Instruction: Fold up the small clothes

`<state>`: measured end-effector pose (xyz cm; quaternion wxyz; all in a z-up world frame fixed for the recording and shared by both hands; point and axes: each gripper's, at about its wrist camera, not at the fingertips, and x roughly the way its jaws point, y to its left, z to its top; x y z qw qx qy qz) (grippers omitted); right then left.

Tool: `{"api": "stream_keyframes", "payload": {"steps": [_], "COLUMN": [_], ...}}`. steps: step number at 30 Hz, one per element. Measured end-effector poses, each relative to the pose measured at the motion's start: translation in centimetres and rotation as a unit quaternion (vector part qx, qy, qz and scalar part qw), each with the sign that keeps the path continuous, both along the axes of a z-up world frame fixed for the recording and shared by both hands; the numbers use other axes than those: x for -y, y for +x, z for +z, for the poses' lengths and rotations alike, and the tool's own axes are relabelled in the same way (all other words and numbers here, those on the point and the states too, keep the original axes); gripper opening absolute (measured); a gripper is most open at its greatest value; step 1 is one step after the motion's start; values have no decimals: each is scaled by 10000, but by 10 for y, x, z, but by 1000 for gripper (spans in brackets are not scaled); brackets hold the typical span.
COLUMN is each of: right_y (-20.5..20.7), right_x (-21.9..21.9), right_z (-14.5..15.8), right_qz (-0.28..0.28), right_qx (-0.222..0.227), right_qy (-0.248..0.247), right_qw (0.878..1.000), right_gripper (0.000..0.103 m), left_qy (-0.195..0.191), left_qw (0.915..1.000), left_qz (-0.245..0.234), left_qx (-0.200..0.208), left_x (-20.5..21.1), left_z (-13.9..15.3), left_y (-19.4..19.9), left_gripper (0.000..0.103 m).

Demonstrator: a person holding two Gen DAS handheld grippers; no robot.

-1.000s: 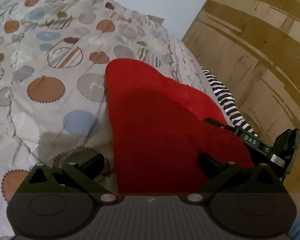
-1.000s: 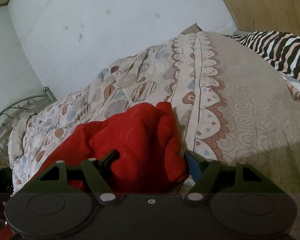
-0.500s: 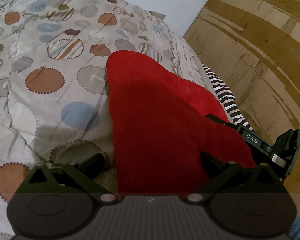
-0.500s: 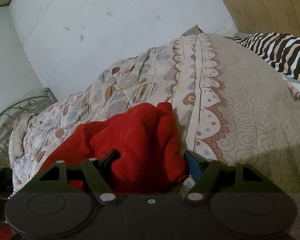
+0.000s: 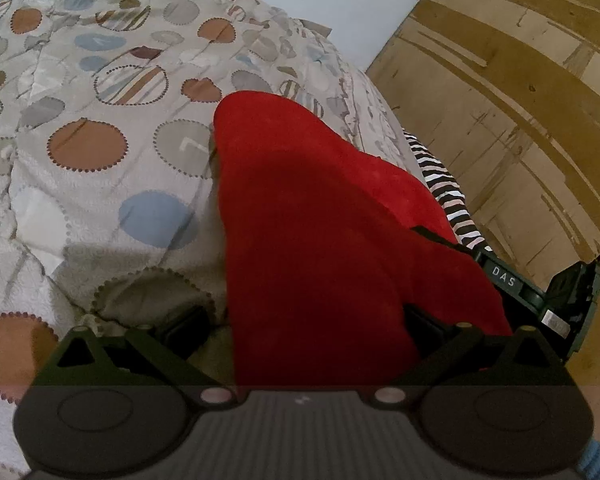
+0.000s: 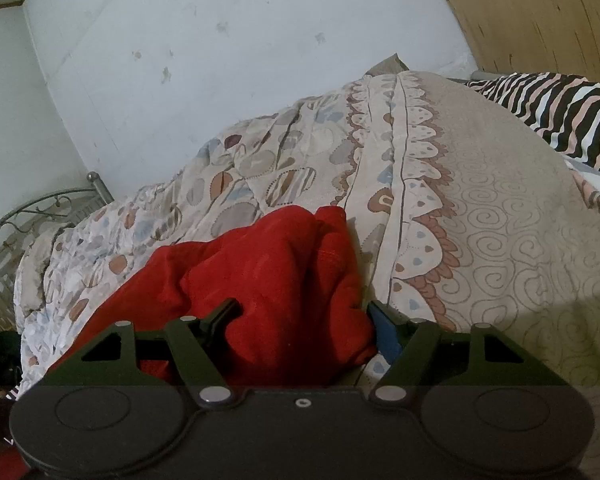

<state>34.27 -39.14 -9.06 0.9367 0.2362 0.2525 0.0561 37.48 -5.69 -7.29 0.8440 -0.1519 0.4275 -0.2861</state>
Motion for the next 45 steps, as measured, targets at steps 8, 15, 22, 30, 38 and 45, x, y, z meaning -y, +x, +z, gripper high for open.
{"api": "stream_keyframes", "payload": {"steps": [8,15,22,30,38,45], "right_y": [-3,-1,2,0,-10,-10], "right_x": [-11,-13,-8,-18,-39,-62], "right_z": [11,13,14,26,63,103], "right_qz": [-7,-27,-149,-437,-168,189], "right_qx": [-47,-194,-475,-645,-218,188], "right_qy": [-353,-288,137,110,-50,-208], "right_qw": [9994,9994,9987,9969,9996,9994], "right_gripper": [60,55,54,48,39,38], "left_qy": [-22,-190,-107,265,287,335], "left_qw": [9994,9978,9968,9972,9970,9966], "left_qz": [-281,-455,-607,-651,-674,-747], "left_qx": [-204,-448,-514,-263,-234,38], "left_x": [0,0,4,18,13,7], "left_z": [-5,-12,-12,2,18,42], "left_y": [10,21,26,17,13,6], "left_gripper": [103,103,103,89,65,60]}}
